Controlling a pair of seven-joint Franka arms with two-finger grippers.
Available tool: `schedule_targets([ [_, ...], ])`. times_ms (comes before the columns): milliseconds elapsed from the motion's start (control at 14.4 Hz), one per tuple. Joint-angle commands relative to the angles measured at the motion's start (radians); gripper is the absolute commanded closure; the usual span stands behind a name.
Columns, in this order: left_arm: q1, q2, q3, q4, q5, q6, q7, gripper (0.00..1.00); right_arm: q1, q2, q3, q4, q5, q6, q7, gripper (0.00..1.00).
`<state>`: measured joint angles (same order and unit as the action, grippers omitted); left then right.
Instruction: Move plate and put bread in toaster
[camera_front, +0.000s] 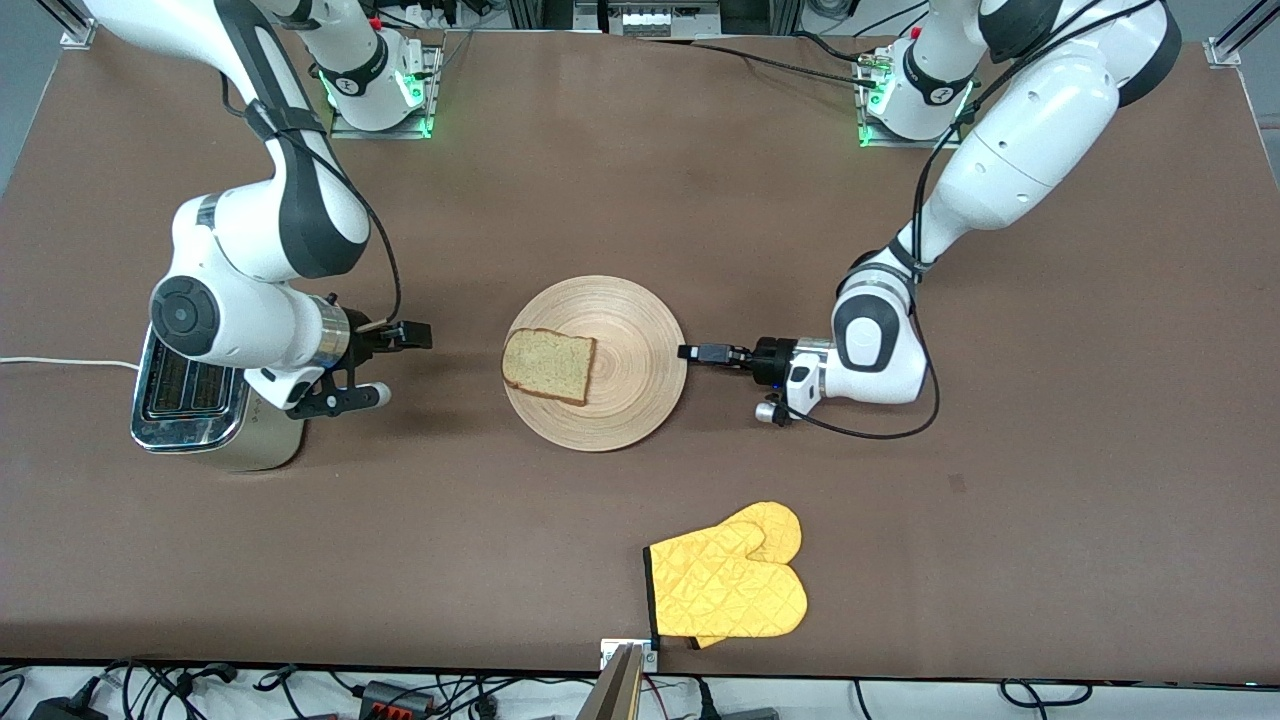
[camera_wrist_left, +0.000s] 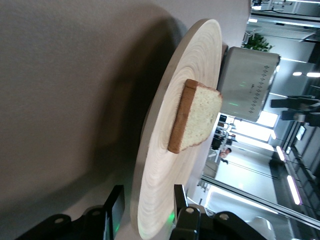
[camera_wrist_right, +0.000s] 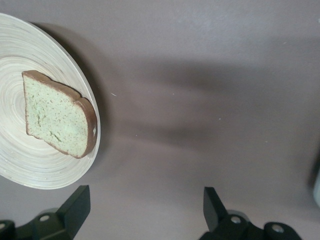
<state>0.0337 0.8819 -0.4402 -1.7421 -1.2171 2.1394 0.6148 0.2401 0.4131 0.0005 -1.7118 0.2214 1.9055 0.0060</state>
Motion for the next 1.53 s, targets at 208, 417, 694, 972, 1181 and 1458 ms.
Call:
schedule_targets([
  [208,0.172,-0.050,0.005,-0.008,0.177,-0.175,0.007,0.53,0.065,0.044,-0.002,-0.006,0.105,0.018,0.035,0.06],
  [417,0.261,-0.087,0.003,-0.002,0.275,-0.255,0.005,0.55,0.111,0.098,-0.004,-0.005,0.104,0.101,0.115,0.22],
  [694,0.331,-0.165,0.011,0.122,0.543,-0.425,-0.140,0.56,0.163,0.144,-0.004,0.001,0.102,0.179,0.192,0.32],
  [972,0.371,-0.219,0.011,0.361,0.819,-0.691,-0.240,0.56,0.169,0.179,-0.004,0.004,0.102,0.224,0.193,0.40],
  [1181,0.396,-0.322,0.008,0.467,0.990,-0.829,-0.308,0.56,0.168,0.191,-0.004,0.008,0.102,0.227,0.193,0.48],
  [1458,0.385,-0.431,-0.006,0.487,1.194,-0.849,-0.336,0.52,0.168,0.204,-0.004,0.017,0.102,0.230,0.193,0.52],
])
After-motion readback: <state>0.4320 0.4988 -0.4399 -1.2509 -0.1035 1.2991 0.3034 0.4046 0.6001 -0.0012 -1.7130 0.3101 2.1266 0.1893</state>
